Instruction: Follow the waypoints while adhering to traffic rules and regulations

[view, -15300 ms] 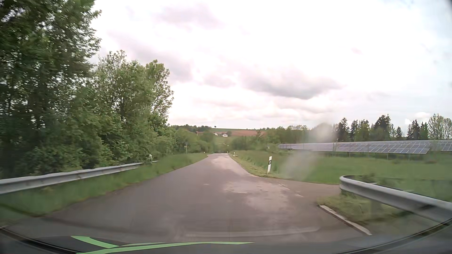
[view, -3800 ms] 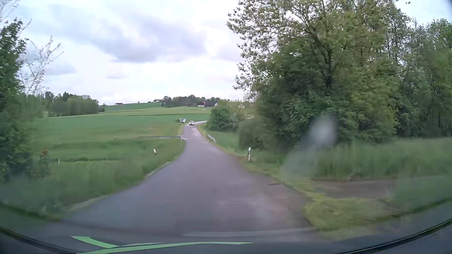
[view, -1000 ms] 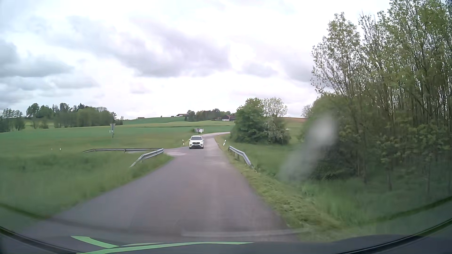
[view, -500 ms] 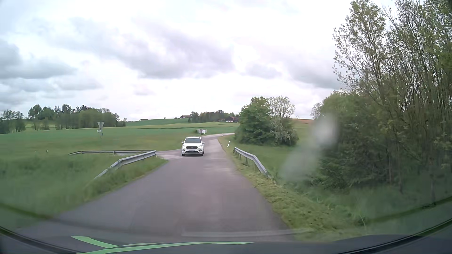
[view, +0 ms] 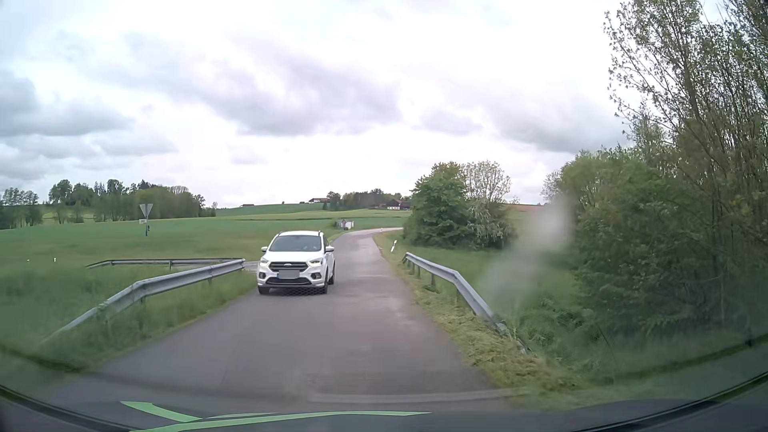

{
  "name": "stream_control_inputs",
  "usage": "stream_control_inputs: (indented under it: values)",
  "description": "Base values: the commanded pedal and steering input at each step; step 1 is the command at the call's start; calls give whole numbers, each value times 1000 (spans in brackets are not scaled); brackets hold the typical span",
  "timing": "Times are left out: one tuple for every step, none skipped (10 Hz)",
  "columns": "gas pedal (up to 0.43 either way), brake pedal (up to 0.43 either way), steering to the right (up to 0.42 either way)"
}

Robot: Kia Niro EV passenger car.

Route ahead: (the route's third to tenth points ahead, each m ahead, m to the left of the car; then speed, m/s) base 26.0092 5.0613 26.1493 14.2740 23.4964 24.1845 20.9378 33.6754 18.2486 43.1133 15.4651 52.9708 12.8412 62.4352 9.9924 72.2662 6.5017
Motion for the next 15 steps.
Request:
stream_control_inputs:
  values:
    - [0, 299, 14]
    - [0, 293, 20]
    - [0, 256, 22]
    - [0, 165, 7]
    - [0, 12, -9]
    - [0, 0, -29]
    - [0, 0, -42]
    - [0, 0, -48]
    - [0, 0, -49]
    - [8, 0, -50]
    - [47, 0, -50]
    - [47, 0, -49]
    - [47, 0, -48]
    - [47, 0, -47]
    - [47, 0, -46]
